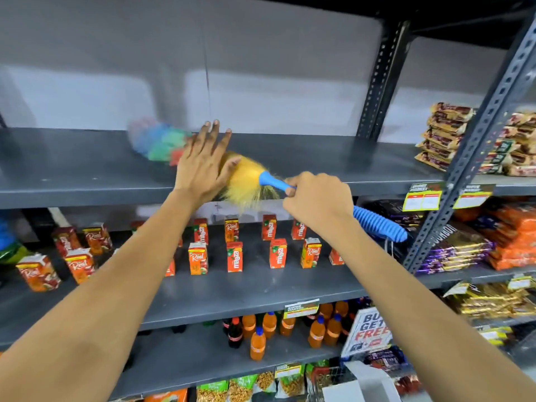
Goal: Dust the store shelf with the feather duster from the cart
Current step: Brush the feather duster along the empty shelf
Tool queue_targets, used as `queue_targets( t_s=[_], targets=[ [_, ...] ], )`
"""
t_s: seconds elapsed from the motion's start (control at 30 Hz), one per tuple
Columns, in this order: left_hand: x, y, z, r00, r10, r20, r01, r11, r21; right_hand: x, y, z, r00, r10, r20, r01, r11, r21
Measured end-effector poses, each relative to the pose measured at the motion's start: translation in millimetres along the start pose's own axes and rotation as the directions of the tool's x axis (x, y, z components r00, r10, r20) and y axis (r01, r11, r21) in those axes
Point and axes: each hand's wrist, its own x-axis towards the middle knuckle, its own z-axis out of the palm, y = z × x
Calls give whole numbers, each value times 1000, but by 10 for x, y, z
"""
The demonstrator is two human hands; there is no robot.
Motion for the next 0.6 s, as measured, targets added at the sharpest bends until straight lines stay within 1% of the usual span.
queue_targets(
  t_s=[0.07,0.13,0.2,0.27,0.3,0.37,0.5,0.6],
  targets=[
    [-85,-210,-91,999,-49,-17,49,999,12,44,-264,31,995,-96,-7,96,995,3],
    [-170,-415,-182,995,-86,-39,87,996,24,33,-503,99,977,-211,17,209,976,55],
    [-249,-612,-291,984,-154,-88,155,988,8,47,-639,161,949,-315,29,309,943,123],
    [-317,-774,-395,965,-225,-138,224,974,-19,122,-691,184,927,-374,28,366,918,151],
    [-355,-853,-446,958,-242,-156,243,970,-14,178,-725,186,924,-382,27,375,916,145],
    [-410,-966,-519,959,-234,-158,240,970,23,288,-781,193,932,-360,37,354,929,107],
    [-410,-1043,-524,971,-220,-93,227,971,72,418,-836,183,974,-228,12,228,973,-31],
    [-307,-940,-410,970,-229,-83,233,972,39,345,-764,167,976,-218,3,217,972,-86]
  ],
)
